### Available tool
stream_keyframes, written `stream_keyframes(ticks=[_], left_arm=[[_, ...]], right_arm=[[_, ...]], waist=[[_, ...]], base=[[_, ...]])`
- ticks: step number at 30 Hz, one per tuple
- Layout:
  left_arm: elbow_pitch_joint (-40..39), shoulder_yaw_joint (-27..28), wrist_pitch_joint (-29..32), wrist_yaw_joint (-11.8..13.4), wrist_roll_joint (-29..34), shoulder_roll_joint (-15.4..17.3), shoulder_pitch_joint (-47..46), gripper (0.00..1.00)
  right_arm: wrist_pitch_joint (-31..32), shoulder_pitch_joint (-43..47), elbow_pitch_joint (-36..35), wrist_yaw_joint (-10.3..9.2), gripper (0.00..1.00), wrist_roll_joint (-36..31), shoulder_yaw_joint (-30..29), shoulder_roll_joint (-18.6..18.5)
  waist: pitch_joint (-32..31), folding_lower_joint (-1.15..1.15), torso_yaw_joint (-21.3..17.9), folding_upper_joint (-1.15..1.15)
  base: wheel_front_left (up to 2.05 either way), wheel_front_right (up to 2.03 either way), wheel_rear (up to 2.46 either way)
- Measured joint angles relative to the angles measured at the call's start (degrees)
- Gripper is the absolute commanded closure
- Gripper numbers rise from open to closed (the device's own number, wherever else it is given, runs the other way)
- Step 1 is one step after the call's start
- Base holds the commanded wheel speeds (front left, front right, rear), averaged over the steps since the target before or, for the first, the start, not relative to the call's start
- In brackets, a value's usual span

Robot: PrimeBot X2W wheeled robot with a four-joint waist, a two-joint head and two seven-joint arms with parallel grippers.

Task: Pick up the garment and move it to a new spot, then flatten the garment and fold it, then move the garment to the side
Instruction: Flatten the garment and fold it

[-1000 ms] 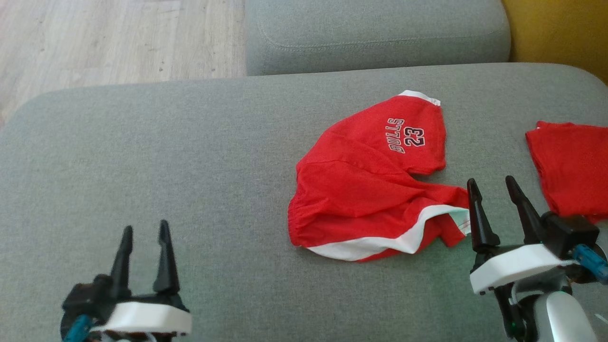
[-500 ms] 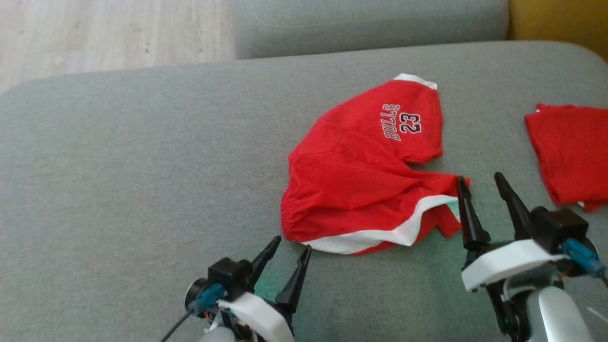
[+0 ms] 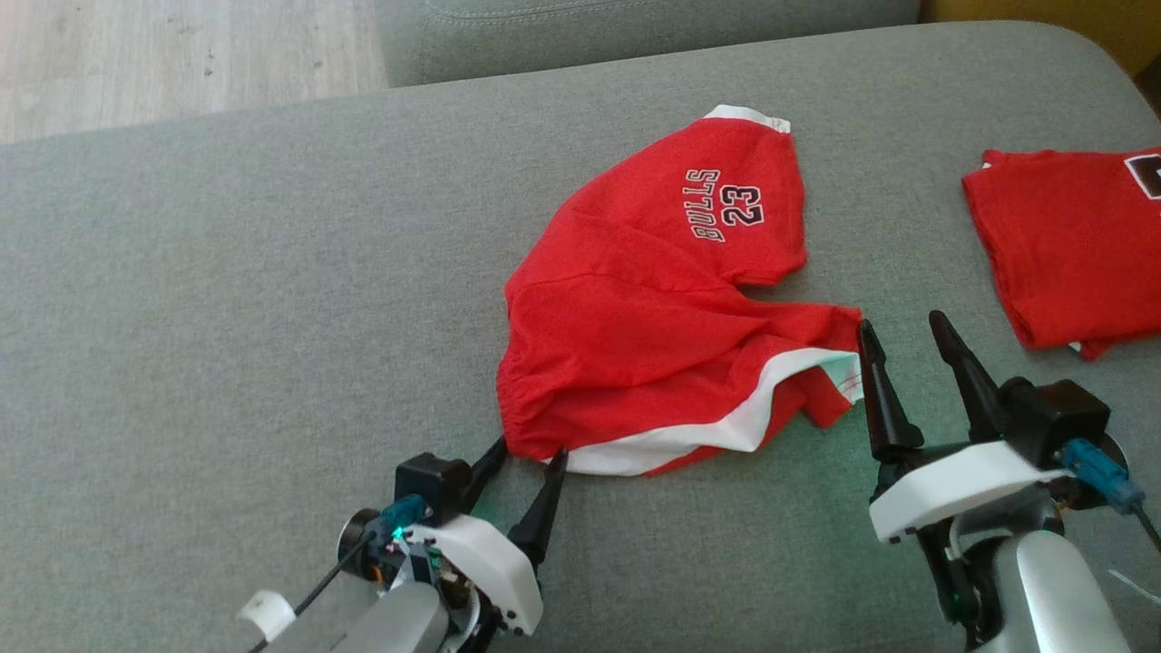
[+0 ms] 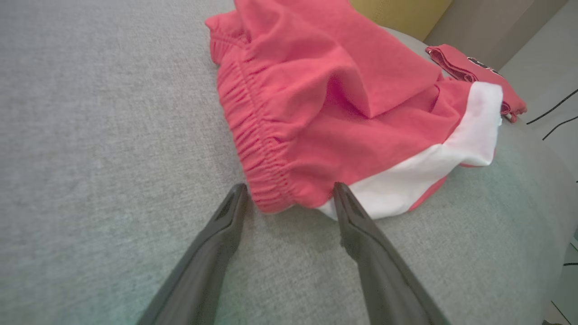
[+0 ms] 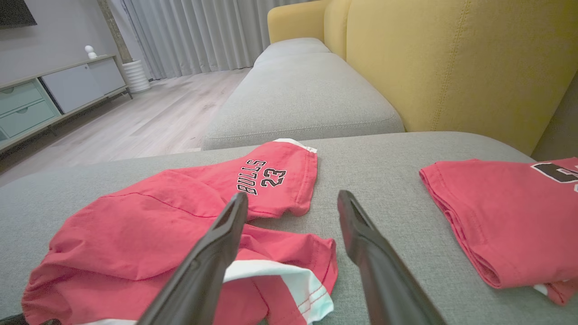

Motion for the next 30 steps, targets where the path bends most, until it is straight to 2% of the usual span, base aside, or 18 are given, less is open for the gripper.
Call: stream_keyframes(ticks=[2,3,4,6,12,16,26,27,28,29,30], left_arm=[[1.2,-0.2,0.4,0.0,-0.4,-0.1,-0.5,0.0],[1.4,-0.3,0.4,0.0,-0.4,-0.2,-0.7,0.27],[1.5,-0.5,0.3,0.0,-0.4,-0.2,-1.0,1.0],[2.0,-0.9,0.2,0.0,-0.5,-0.2,-1.4,1.0],[2.7,-2.1,-0.9,0.0,-1.0,-0.4,-1.7,1.0],[2.7,-2.4,-1.6,0.0,-1.0,-0.5,-1.9,1.0],[2.7,-3.0,-2.2,0.0,-1.5,-0.6,-3.1,1.0],[2.7,-3.0,-2.2,0.0,-1.5,-0.6,-3.1,1.0],[2.7,-3.1,-2.2,0.0,-1.5,-0.6,-3.1,1.0],[2.7,-3.2,-2.2,0.0,-1.5,-0.6,-3.2,1.0],[2.7,-3.4,-2.2,0.0,-1.5,-0.6,-3.2,1.0]], right_arm=[[-0.1,0.0,0.1,0.0,0.0,0.0,0.1,0.0],[-0.1,0.0,0.2,0.0,0.0,0.0,0.1,0.0],[-0.1,-0.1,0.3,0.0,0.0,0.0,0.1,0.0],[0.2,-0.3,0.8,0.0,0.0,0.0,0.1,0.0],[6.2,-0.2,4.5,0.0,0.0,0.0,-0.4,0.0],[8.4,-0.3,7.3,0.0,0.0,-4.5,-1.6,0.0],[8.3,-1.6,11.1,0.0,0.0,-6.8,-1.8,-0.3],[8.3,-2.2,11.6,0.0,0.04,-6.8,-1.1,-0.6],[8.3,-2.9,12.0,0.0,0.43,-6.8,-0.6,-0.9],[8.2,-3.4,12.2,0.0,0.96,-6.8,0.1,-1.4],[7.8,-3.9,12.4,0.0,1.0,-6.8,0.5,-1.9]], waist=[[0.0,0.0,-0.1,0.0],[0.1,0.0,-0.2,0.0],[0.1,0.0,-0.2,0.0],[0.1,-0.01,-0.1,0.0],[0.6,0.0,0.4,0.0],[1.1,-0.01,1.0,0.0],[2.3,0.0,2.1,0.0],[2.4,0.0,2.1,0.0],[2.4,-0.01,2.1,0.0],[2.4,-0.01,2.1,0.0],[2.4,0.0,2.2,0.0]], base=[[0.0,0.0,0.0],[0.0,0.0,0.0],[0.0,0.0,0.0],[0.0,0.0,0.0],[0.0,0.0,0.0],[0.0,0.0,0.0],[0.0,0.0,0.0],[0.0,0.0,0.0],[0.0,0.0,0.0],[0.0,0.0,0.0],[0.0,0.0,0.0]])
